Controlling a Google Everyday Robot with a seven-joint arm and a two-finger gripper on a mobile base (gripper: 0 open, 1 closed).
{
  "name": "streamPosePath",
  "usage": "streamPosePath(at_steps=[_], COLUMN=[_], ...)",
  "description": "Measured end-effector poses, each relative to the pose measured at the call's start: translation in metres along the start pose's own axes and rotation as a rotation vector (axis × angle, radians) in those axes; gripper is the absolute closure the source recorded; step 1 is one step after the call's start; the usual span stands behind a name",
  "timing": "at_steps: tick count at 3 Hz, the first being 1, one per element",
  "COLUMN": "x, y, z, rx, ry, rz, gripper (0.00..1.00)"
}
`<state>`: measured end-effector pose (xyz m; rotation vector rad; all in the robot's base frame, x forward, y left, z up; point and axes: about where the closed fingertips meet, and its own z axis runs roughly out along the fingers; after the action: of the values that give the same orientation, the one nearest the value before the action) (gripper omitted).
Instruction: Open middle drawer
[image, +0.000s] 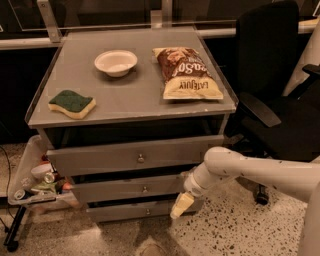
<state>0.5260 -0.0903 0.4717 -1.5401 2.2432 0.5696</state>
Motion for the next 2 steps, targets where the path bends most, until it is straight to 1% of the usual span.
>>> streamPosePath(at_steps=[2], x=[0.003], y=[-0.021], z=[0.002], rx=[0.041], ry=[0.031], rz=[-0.002], gripper=[0.0])
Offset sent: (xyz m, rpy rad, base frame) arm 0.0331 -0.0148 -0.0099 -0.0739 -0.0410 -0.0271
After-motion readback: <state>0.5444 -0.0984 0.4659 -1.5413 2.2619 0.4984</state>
